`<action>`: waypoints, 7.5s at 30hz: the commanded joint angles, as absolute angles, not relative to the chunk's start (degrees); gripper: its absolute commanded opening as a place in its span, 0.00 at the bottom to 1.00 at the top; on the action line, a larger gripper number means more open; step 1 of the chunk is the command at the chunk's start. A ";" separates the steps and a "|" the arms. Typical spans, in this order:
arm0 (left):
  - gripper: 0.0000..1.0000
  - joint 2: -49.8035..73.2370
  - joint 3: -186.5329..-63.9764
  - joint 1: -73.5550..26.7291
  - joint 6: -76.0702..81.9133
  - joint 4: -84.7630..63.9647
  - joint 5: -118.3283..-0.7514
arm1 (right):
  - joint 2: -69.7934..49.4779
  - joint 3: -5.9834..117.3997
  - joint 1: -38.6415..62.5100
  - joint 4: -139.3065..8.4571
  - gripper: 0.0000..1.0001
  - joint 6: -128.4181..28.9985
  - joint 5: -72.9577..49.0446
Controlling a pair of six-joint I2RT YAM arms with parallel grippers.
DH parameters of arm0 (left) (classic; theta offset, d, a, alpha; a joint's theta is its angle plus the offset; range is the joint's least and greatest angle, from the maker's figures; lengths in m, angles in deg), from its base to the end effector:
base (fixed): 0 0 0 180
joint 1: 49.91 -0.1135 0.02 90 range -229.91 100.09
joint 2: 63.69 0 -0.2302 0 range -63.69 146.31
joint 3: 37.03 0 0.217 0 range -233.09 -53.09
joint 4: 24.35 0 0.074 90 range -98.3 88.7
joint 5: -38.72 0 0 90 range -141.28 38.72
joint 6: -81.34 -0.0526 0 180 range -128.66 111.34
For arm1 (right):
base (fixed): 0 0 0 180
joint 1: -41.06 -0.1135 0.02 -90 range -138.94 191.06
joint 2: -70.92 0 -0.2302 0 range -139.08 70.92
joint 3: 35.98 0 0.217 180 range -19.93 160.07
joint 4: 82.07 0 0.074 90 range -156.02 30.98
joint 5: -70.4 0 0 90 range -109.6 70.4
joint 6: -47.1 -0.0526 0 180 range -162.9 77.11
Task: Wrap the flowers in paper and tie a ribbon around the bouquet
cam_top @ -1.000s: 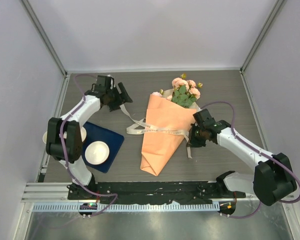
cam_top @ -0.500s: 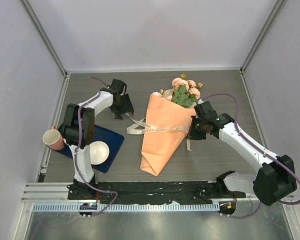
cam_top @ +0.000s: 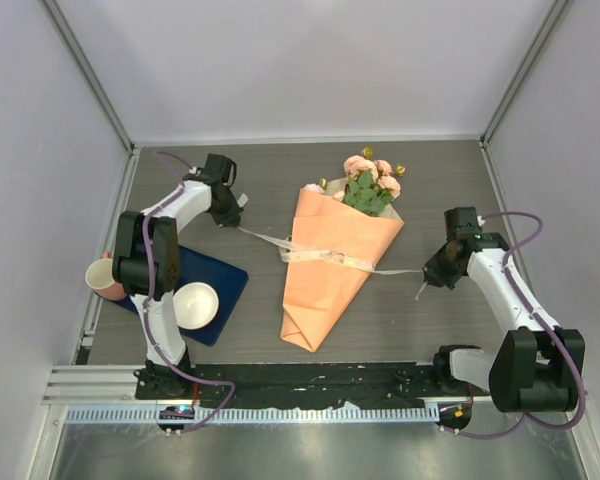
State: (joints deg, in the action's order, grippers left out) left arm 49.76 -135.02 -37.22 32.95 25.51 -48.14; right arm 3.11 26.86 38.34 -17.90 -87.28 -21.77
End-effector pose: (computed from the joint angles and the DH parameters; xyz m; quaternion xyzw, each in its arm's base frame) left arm 0.3651 -0.0793 0.1519 -0.2495 0.9441 -0.0737 0.2023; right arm 0.1942 0.0072 0.1896 0.3529 0.9178 0.0552 0.1734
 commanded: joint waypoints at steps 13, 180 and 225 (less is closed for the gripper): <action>0.04 41.87 -128.23 -38.31 36.08 23.44 -55.40 | -0.80 23.58 43.43 -24.46 0.59 -84.38 -37.10; 0.00 24.45 -137.98 -35.75 39.95 43.03 -51.72 | 5.46 43.24 42.98 -22.43 0.00 -79.36 -40.94; 0.47 38.62 -103.97 -23.81 103.44 -5.66 -55.87 | 9.76 14.36 36.23 -39.29 0.90 -99.30 -9.41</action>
State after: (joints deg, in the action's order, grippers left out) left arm 39.03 -105.38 -23.61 104.24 -2.16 -64.23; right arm 13.12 18.53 37.33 -36.07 -89.70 -13.49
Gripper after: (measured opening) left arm 0.579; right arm 0.890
